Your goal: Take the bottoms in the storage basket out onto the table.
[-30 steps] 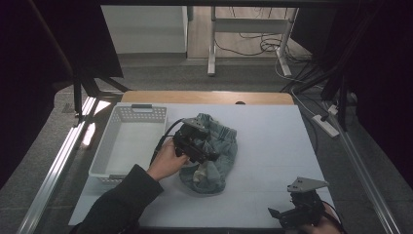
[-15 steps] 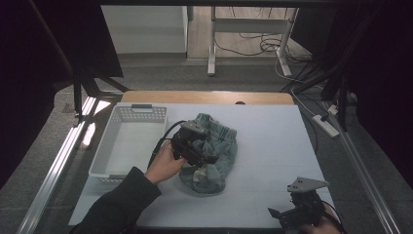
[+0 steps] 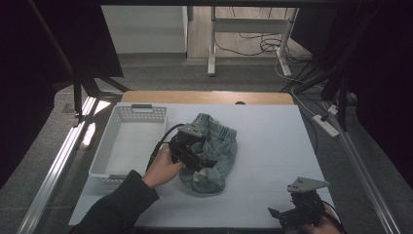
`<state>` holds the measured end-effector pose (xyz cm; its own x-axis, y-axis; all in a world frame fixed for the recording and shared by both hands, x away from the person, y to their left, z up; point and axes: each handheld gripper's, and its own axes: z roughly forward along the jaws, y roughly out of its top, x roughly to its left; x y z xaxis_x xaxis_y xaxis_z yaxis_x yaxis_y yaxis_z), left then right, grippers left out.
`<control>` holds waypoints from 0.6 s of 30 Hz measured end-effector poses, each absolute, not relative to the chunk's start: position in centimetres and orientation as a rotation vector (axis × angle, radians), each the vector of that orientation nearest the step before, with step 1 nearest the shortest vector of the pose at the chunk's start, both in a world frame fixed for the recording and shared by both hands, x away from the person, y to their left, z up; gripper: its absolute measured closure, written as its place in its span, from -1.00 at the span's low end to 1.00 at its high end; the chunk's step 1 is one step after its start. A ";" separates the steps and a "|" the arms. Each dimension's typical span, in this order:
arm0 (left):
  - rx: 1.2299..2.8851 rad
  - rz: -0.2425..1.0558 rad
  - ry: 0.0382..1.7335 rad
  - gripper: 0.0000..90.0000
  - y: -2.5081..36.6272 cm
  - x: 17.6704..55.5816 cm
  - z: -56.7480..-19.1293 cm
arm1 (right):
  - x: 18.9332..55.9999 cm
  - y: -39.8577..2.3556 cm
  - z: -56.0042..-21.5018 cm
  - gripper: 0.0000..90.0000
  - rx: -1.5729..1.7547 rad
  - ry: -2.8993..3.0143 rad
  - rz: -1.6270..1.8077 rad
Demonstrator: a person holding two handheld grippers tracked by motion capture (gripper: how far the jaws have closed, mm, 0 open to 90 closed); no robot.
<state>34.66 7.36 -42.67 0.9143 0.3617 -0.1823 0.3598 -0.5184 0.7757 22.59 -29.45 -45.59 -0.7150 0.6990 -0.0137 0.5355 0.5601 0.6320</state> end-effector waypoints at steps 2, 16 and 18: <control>2.154 -0.006 0.516 -1.00 7.5 34.5 -42.7 | 22.6 -29.5 -45.6 -1.00 1.025 2.533 0.895; 2.128 -0.047 0.521 -1.00 7.9 33.7 -43.4 | 22.6 -29.5 -45.6 -1.00 1.028 2.525 0.901; 2.127 -0.055 0.515 -1.00 7.9 33.5 -43.4 | 22.6 -29.5 -45.5 -1.00 1.029 2.524 0.901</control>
